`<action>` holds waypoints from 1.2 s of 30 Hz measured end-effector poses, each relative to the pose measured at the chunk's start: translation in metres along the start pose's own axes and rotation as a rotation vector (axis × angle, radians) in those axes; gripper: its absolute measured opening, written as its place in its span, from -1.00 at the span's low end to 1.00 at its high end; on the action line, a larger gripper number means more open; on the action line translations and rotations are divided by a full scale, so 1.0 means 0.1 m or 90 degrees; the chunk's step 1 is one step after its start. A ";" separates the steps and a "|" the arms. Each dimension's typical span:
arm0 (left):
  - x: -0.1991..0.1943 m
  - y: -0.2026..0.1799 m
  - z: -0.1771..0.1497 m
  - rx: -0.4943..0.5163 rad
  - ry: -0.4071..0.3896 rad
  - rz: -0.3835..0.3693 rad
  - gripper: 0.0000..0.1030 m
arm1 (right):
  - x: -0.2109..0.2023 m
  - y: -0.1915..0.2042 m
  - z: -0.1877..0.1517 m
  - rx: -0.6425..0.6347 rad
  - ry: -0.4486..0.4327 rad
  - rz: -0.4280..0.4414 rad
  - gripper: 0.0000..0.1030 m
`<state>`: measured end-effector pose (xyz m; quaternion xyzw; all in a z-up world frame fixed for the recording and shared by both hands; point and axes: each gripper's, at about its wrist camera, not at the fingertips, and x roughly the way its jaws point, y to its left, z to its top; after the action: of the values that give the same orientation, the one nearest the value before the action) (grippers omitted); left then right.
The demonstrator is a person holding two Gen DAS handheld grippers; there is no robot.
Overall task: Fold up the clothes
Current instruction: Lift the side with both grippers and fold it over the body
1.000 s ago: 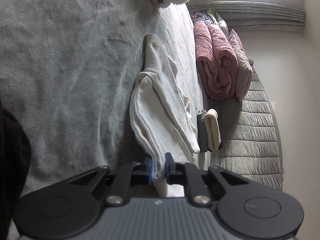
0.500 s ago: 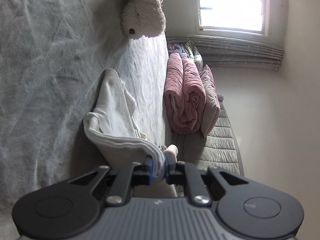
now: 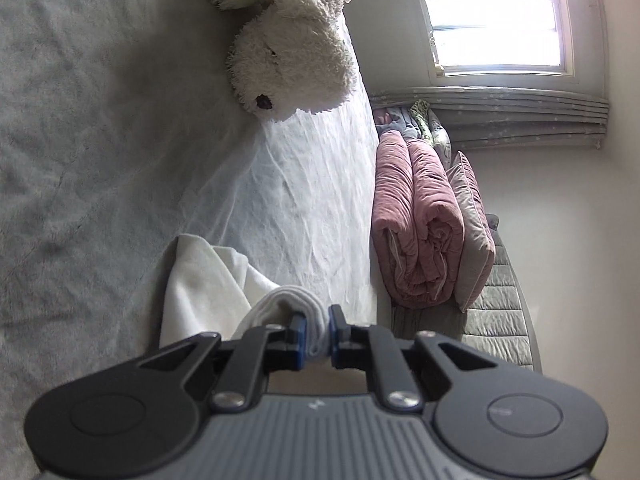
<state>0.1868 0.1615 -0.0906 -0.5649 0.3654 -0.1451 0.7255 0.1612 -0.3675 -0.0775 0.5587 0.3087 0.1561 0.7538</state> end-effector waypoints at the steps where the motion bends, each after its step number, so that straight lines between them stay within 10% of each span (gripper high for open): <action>1: 0.06 0.02 0.02 0.000 0.000 0.010 -0.79 | 0.05 -0.06 0.03 0.007 0.001 -0.004 -0.70; 9: 0.22 0.21 0.05 0.003 -0.040 0.044 -0.54 | 0.20 -0.37 0.10 0.050 -0.007 0.001 -0.56; 12: 0.15 0.11 0.02 0.045 -0.081 0.045 -0.08 | 0.06 -0.33 0.14 0.029 -0.057 0.020 0.22; 14: 0.07 -0.01 -0.02 0.087 -0.138 0.064 0.30 | -0.02 -0.25 0.17 -0.003 -0.079 0.021 0.25; 17: -0.02 -0.21 -0.09 0.170 -0.194 0.088 0.36 | -0.06 -0.03 0.11 -0.107 -0.104 -0.026 0.25; 25: 0.20 -0.54 -0.32 0.402 -0.228 0.214 0.37 | 0.23 0.47 -0.37 -0.410 -0.131 -0.180 0.25; 33: 0.44 -0.25 -0.14 0.395 -0.180 0.286 -0.05 | 0.48 0.20 -0.24 -0.434 -0.131 -0.275 0.25; 36: 0.46 -0.21 -0.15 0.396 -0.167 0.274 -0.42 | 0.57 0.10 -0.23 -0.438 -0.121 -0.293 -0.13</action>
<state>0.2120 0.1152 -0.0891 -0.2424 0.3183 -0.0199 0.9163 0.1911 -0.3143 -0.0891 0.2030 0.2842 0.0257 0.9367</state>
